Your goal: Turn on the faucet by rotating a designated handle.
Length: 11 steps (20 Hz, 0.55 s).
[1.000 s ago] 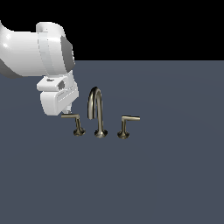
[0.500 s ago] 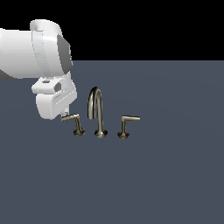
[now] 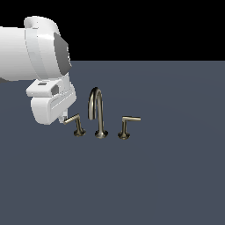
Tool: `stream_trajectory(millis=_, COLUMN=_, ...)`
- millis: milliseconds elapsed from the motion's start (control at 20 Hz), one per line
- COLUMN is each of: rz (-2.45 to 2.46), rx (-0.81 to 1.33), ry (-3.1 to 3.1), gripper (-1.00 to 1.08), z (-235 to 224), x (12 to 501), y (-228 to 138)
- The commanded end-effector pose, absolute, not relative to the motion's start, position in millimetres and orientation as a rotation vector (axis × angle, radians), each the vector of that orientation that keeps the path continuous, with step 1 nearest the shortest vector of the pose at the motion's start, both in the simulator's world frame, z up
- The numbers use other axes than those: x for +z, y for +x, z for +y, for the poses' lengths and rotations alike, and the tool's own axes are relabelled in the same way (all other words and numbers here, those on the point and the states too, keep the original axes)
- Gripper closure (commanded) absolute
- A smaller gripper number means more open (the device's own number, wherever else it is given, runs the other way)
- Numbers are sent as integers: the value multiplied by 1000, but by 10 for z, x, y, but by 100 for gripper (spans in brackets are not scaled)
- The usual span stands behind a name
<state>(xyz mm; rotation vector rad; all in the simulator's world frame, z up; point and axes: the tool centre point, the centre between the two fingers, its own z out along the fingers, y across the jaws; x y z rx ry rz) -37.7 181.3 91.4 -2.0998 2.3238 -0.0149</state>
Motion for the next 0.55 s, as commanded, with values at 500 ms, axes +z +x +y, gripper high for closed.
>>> stream_trajectory(millis=500, rz=2330, rx=-1, ry=-2106, gripper=108, z=1491, x=914, y=-681)
